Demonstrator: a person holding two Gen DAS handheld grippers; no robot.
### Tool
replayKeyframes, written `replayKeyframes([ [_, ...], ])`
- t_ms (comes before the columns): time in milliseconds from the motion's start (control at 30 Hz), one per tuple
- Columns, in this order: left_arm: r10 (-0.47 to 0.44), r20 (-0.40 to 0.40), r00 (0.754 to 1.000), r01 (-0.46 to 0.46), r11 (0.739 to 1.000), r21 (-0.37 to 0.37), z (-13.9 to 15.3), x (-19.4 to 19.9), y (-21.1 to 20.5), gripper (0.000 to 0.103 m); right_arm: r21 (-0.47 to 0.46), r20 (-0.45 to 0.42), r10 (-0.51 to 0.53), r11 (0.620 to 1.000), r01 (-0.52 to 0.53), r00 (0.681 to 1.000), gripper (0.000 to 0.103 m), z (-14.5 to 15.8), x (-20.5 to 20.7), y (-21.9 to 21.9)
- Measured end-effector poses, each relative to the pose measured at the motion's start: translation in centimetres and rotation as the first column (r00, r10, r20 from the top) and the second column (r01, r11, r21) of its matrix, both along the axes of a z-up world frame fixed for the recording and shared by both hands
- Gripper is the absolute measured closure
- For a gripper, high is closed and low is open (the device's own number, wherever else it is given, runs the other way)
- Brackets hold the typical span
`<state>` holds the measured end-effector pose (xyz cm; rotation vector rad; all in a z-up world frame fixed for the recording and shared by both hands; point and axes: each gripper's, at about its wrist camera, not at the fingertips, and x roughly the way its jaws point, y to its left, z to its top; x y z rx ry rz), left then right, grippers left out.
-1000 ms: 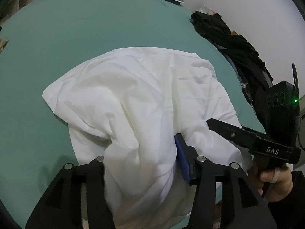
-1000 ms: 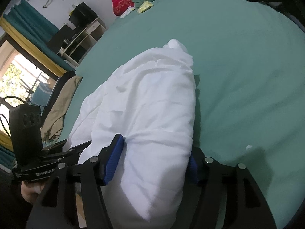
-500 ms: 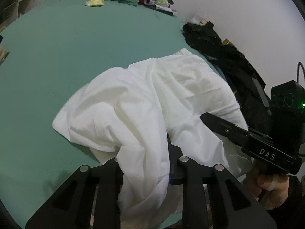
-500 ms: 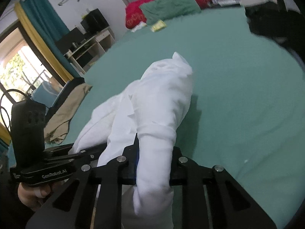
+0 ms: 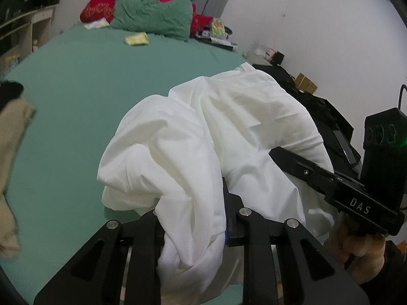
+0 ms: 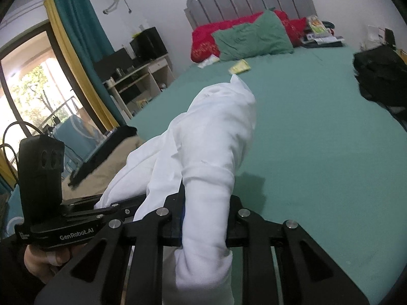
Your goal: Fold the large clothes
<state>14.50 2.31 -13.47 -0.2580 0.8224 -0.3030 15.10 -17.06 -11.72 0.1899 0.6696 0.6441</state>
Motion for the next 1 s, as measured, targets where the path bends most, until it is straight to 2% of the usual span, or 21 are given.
replayKeyframes([
  [333, 0.038, 0.04, 0.998, -0.041, 0.996, 0.078, 1.4, 4.2, 9.6, 0.08, 0.047, 0.036, 0.047, 0.998, -0.049, 0.998, 0.083, -0.1, 4.4, 9.4],
  [633, 0.062, 0.038, 0.997, -0.068, 0.983, 0.171, 0.3, 10.0, 17.2, 0.08, 0.116, 0.019, 0.075, 0.99, -0.076, 0.997, 0.083, -2.9, 10.2, 16.8],
  [767, 0.098, -0.026, 0.995, -0.092, 0.98, 0.179, -2.1, 12.3, 20.2, 0.079, 0.123, -0.027, 0.099, 0.988, -0.095, 0.995, 0.083, -5.3, 12.5, 19.6],
  [867, 0.164, -0.143, 0.976, -0.145, 0.98, 0.135, -5.5, 13.1, 22.4, 0.076, 0.104, -0.093, 0.116, 0.989, -0.106, 0.989, 0.083, -7.9, 13.5, 21.1],
  [900, 0.186, -0.21, 0.96, -0.162, 0.979, 0.127, -7.0, 13.3, 23.3, 0.075, 0.087, -0.121, 0.115, 0.991, -0.105, 0.986, 0.082, -8.8, 13.7, 21.3],
  [967, 0.194, -0.231, 0.953, -0.185, 0.981, 0.058, -7.8, 13.3, 24.9, 0.066, 0.087, -0.167, 0.102, 0.992, -0.089, 0.981, 0.074, -10.5, 14.2, 20.8],
  [1000, 0.192, -0.244, 0.95, -0.193, 0.981, 0.02, -7.8, 13.4, 25.7, 0.065, 0.107, -0.186, 0.102, 0.991, -0.083, 0.977, 0.072, -10.9, 14.5, 20.3],
])
